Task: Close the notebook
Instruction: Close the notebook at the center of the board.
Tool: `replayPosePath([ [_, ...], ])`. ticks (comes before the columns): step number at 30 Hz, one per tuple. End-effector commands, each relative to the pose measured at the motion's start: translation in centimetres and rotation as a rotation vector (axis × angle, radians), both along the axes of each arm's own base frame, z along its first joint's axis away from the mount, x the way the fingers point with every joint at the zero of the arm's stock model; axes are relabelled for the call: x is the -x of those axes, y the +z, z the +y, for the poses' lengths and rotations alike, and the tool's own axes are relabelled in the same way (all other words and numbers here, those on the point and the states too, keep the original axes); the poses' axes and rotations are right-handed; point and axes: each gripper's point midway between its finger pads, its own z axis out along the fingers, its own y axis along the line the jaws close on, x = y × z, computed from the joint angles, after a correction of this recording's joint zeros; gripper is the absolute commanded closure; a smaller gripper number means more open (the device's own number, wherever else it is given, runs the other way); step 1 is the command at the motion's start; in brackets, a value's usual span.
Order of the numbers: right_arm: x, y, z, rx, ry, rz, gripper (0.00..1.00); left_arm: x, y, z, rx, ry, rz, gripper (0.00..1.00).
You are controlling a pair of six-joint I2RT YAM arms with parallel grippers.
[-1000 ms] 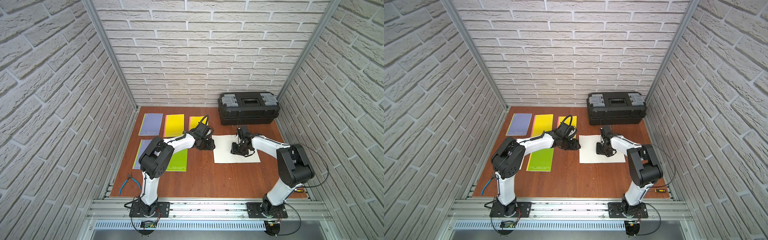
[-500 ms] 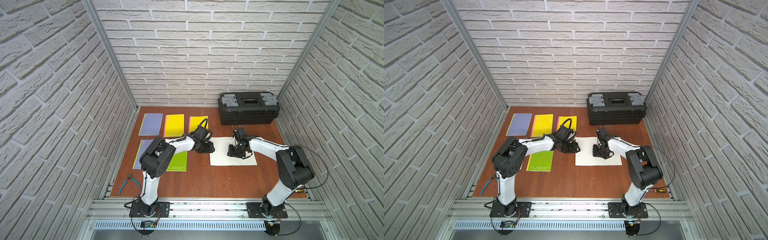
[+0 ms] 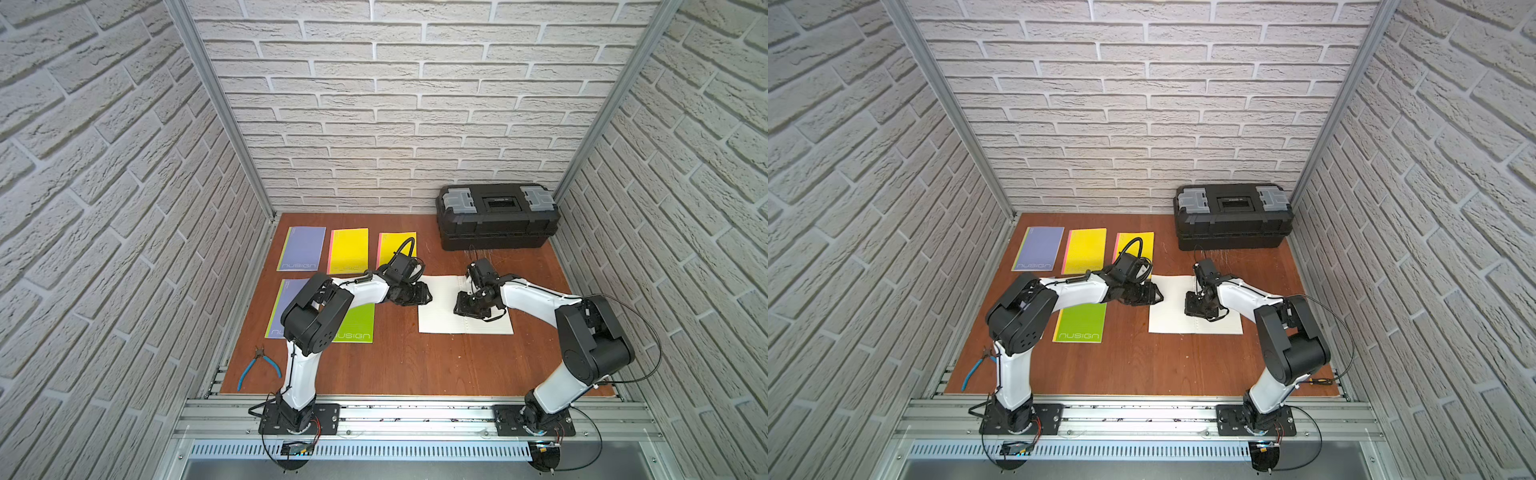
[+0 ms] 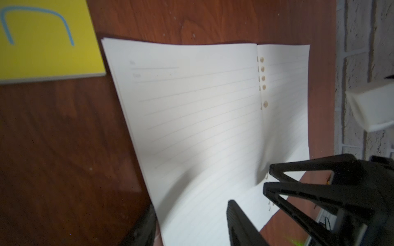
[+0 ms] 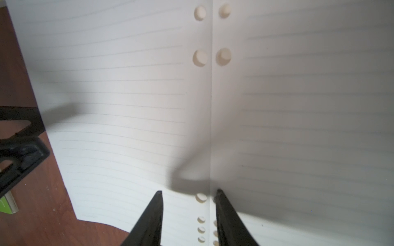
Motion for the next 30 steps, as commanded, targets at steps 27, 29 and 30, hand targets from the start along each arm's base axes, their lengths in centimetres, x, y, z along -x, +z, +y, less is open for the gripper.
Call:
replayPosePath([
  [27, 2.9, -1.5, 0.4, -0.015, 0.021, 0.098, 0.59, 1.6, 3.4, -0.9, 0.265, -0.008, 0.036, 0.75],
  [29, 2.9, -1.3, 0.5, -0.016, 0.022, 0.094, 0.58, 1.9, 3.2, -0.6, 0.248, -0.005, 0.04, 0.79],
  [30, 2.9, -1.2, 0.5, -0.018, 0.023, 0.091, 0.58, 1.9, 3.1, -0.4, 0.24, -0.004, 0.039, 0.8],
])
